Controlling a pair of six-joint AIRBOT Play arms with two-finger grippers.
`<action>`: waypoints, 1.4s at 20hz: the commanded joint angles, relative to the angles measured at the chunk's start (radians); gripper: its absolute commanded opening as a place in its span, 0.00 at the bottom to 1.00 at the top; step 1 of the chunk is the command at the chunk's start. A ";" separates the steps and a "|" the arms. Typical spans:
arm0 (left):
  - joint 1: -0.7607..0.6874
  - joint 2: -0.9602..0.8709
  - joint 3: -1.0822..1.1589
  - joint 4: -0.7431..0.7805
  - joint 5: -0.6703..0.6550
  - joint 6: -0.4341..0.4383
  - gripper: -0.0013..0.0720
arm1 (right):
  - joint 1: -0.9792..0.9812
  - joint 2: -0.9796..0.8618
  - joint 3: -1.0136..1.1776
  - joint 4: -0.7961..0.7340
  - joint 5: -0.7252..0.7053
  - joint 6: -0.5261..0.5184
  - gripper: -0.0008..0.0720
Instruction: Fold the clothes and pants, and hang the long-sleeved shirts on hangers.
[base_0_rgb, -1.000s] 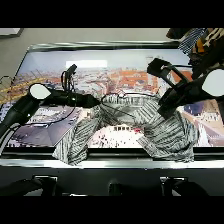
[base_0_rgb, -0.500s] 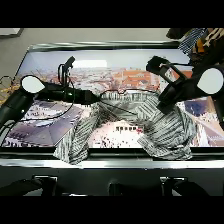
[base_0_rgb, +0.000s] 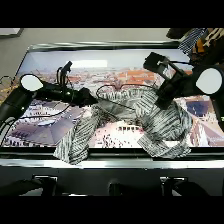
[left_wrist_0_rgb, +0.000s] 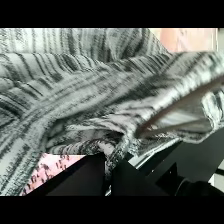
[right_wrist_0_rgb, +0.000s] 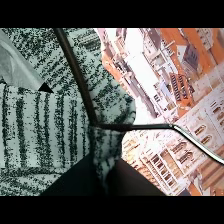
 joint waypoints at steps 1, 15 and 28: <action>0.052 -0.018 0.001 -0.005 0.005 -0.016 0.04 | 0.000 0.000 0.000 -0.002 0.002 -0.029 0.04; 0.098 -0.039 0.008 -0.066 -0.058 0.048 0.04 | 0.094 -0.023 -0.096 -0.135 -0.111 0.018 0.04; 0.042 -0.037 0.150 -0.058 -0.115 -0.051 0.04 | 0.094 -0.061 -0.095 -0.253 -0.151 0.154 0.04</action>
